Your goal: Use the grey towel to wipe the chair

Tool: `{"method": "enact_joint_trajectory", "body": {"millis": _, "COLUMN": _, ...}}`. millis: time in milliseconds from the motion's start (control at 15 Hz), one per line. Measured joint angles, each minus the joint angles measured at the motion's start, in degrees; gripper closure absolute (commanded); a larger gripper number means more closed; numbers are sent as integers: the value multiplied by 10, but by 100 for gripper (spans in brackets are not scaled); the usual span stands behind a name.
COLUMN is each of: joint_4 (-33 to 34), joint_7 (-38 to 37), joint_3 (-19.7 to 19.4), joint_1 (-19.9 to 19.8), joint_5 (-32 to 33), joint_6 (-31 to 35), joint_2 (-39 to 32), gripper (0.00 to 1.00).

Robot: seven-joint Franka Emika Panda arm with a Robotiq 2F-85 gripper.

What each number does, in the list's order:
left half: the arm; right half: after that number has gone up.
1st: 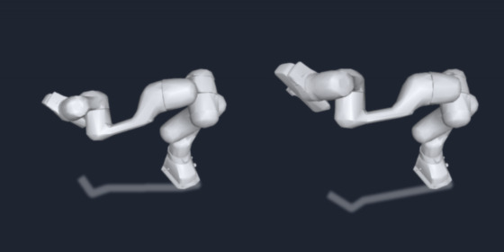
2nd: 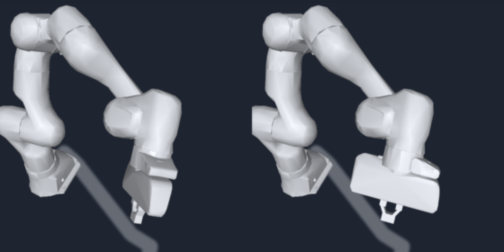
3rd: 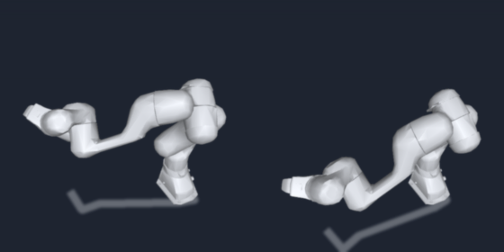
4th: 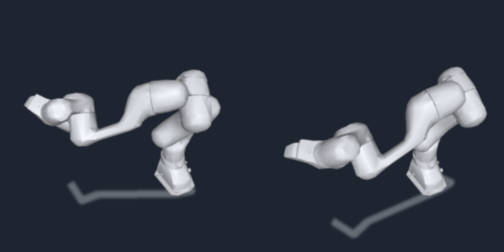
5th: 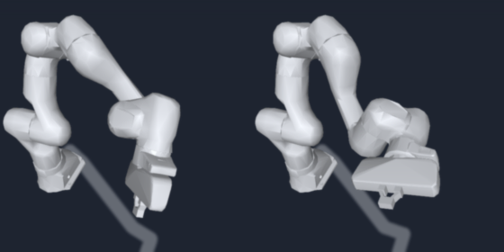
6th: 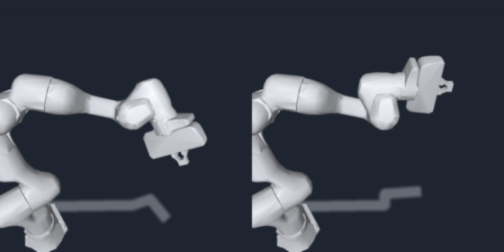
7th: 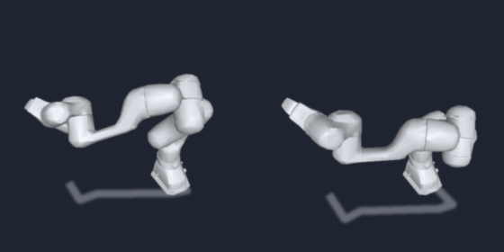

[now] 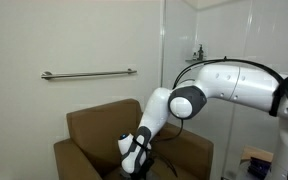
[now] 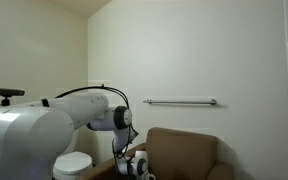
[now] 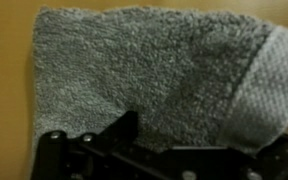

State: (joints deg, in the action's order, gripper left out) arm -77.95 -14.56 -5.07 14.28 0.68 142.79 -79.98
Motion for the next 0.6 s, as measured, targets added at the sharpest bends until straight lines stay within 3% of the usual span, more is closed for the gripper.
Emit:
{"method": "enact_joint_trajectory", "body": {"millis": 133, "joint_4": 3, "joint_7": 0, "joint_3": 1, "joint_1": -1, "joint_5": 0, "joint_6": -10, "joint_2": 1, "gripper": 32}}
{"method": "enact_joint_trajectory", "body": {"millis": 200, "joint_4": 7, "joint_7": 0, "joint_3": 2, "joint_1": -1, "joint_5": 0, "joint_6": -23, "joint_2": 1, "gripper": 15}}
{"method": "enact_joint_trajectory", "body": {"millis": 400, "joint_4": 13, "joint_7": 0, "joint_3": 1, "joint_1": -1, "joint_5": 1, "joint_6": -26, "joint_2": 2, "gripper": 32}}
{"method": "enact_joint_trajectory", "body": {"millis": 600, "joint_4": 13, "joint_7": 0, "joint_3": 0, "joint_1": -1, "joint_5": 1, "joint_6": -26, "joint_2": 2, "gripper": 32}}
